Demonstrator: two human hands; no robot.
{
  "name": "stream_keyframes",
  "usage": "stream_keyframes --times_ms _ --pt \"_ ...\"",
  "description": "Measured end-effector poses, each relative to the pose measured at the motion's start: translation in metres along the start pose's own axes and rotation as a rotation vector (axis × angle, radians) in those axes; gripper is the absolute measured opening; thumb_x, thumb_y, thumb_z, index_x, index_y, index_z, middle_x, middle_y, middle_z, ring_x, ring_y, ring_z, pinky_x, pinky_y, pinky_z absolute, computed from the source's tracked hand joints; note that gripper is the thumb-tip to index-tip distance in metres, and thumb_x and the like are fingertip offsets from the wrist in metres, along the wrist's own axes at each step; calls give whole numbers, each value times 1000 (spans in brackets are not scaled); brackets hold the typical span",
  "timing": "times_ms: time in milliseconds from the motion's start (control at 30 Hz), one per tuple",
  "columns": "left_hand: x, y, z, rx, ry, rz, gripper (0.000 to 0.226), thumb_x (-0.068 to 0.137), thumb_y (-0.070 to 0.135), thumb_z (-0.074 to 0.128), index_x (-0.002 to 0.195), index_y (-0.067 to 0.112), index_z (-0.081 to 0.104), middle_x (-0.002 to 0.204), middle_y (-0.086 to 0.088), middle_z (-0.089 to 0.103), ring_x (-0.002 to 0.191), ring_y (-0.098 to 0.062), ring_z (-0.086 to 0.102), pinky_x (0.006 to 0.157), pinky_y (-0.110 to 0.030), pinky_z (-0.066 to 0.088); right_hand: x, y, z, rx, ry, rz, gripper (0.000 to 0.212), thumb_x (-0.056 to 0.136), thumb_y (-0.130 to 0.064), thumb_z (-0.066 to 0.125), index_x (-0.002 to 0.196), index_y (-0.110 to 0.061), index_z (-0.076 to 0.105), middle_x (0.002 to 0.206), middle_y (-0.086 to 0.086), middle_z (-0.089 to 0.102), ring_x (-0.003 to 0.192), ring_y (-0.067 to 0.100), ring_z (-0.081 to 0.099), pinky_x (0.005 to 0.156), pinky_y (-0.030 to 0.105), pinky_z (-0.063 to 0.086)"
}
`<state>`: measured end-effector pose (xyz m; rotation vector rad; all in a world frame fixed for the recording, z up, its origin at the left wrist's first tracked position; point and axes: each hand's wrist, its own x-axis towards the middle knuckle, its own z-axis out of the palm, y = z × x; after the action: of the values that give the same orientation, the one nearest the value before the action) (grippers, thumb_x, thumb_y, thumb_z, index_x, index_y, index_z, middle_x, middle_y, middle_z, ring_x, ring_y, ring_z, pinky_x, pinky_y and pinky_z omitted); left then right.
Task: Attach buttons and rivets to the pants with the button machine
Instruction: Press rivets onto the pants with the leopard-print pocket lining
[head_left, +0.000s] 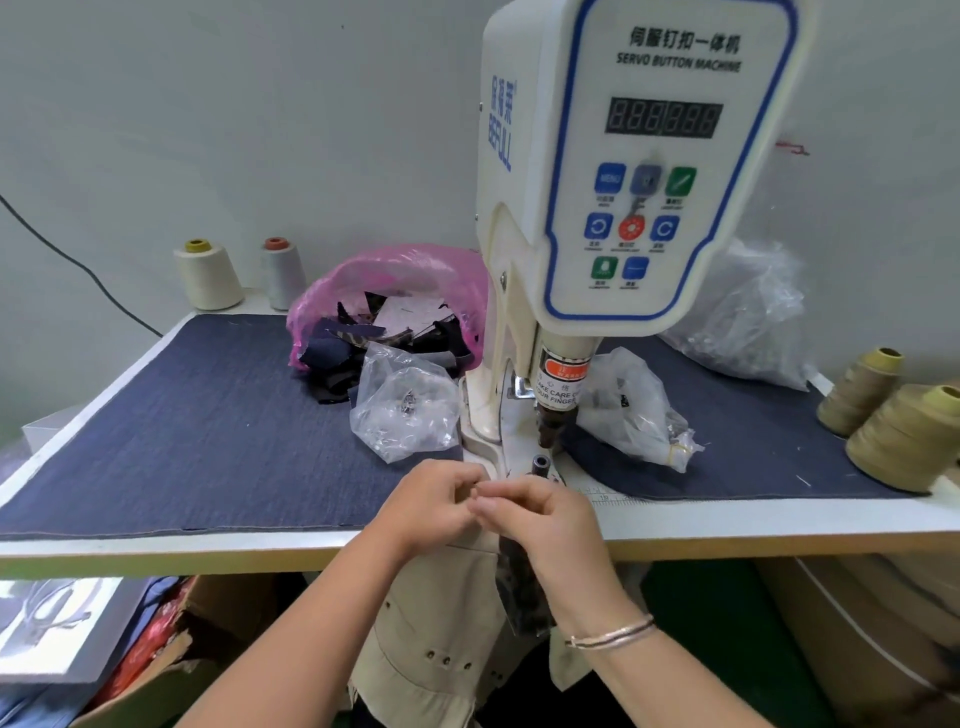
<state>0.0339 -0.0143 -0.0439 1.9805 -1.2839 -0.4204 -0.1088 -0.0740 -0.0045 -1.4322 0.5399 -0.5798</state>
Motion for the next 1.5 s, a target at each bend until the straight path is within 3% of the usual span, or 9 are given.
stream_keyframes --times_ms 67,233,367,433,733,833,1000,1333,1500 --pt "2 2 -4 36 9 54 25 80 35 59 71 12 64 65 -5 60 64 -20 52 63 -37 43 -5 0 -26 87 64 77 16 76 -8 75 77 -23 78 81 5 75 81 14 72 74 20 55" --pt "2 -1 0 12 14 48 21 89 21 65 73 8 65 68 -9 60 63 -14 49 62 -34 39 24 -6 -59 32 166 76 11 78 -14 73 75 -25 77 80 -6 74 70 -1 65 67 16 47" --pt "1 0 -2 -31 5 40 19 89 20 65 72 13 66 68 -5 62 64 -9 49 63 -31 38 46 -6 -60 -119 126 25 15 82 -19 70 72 -29 74 76 -15 72 72 -5 63 64 10 46" --pt "1 2 -1 -34 7 31 18 89 20 65 72 14 67 69 -4 63 64 -9 50 64 -30 39 49 -3 -60 -180 78 0 10 82 -20 70 77 -29 73 79 -14 70 79 0 63 71 15 47" --pt "0 1 -2 -42 0 33 18 89 21 64 75 11 68 67 -4 60 63 -10 47 63 -31 37 51 -3 -59 -375 24 -115 16 82 -16 72 71 -27 68 89 -10 60 80 -2 58 66 5 43" --pt "1 2 -2 -36 0 31 19 89 22 64 74 10 67 69 -9 60 63 -10 46 63 -31 36 50 -8 -59 -497 14 -185 15 83 -15 71 72 -24 67 88 -11 58 76 -12 54 65 1 39" --pt "0 2 -3 -45 1 33 19 89 22 64 75 11 68 72 -9 63 71 -22 55 66 -37 43 46 -10 -61 -586 -2 -276 4 83 -11 70 82 -14 72 86 -14 56 67 -18 50 63 2 38" --pt "-1 2 -3 -70 -16 31 18 90 23 63 76 12 69 65 2 59 62 -8 47 64 -32 38 38 -11 -60 -657 -8 -336 11 86 -9 66 94 -9 74 88 -9 57 70 -14 52 65 4 39" --pt "1 10 -17 -319 -214 -24 26 94 14 61 74 -3 62 63 -2 43 59 -12 36 57 -23 30 18 -5 -69 -572 110 -462 16 87 -11 64 96 -23 69 91 -9 65 83 5 58 71 13 45"
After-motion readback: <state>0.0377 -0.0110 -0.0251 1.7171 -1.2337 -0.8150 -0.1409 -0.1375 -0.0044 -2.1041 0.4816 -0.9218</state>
